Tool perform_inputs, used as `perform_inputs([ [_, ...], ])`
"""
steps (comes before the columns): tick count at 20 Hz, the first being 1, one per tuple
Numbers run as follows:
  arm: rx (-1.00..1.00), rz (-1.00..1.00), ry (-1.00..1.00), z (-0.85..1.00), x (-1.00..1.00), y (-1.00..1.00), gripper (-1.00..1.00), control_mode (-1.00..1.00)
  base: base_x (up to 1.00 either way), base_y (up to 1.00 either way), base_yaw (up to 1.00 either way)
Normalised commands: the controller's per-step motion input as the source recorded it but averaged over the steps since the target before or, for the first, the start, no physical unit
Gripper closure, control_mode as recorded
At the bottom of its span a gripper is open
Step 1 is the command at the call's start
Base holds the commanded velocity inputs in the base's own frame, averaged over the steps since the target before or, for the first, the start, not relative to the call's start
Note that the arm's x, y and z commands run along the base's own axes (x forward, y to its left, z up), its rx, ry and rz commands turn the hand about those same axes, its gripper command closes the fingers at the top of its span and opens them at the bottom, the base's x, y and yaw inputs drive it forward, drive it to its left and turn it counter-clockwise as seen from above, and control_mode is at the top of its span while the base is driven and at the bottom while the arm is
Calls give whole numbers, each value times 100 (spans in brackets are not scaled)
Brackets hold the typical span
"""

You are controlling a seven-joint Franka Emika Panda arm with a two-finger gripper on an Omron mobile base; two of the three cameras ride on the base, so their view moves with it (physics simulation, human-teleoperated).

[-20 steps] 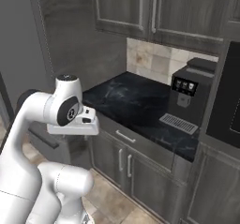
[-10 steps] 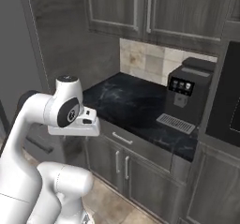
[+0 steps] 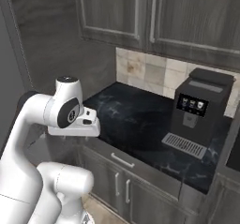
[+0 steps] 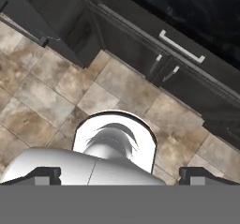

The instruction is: Retrieve the butter from the fridge and place it on a plate on the dining table. Then retrieve the butter knife by the fridge and place it near the plate.

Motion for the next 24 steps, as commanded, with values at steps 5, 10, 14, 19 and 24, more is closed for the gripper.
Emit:
perform_inputs([
  [5, 0, 0, 0, 0, 0, 0, -100, 100, 81, 27, -14],
  [10, 0, 0, 0, 0, 0, 0, -100, 100, 71, 27, -10],
  [14, 0, 0, 0, 0, 0, 0, -100, 100, 24, 3, 0],
  [19, 0, 0, 0, 0, 0, 0, -100, 100, 0, 0, 0],
  [24, 0, -1, 0, -1, 4, 0, -100, -100, 0, 0, 0],
])
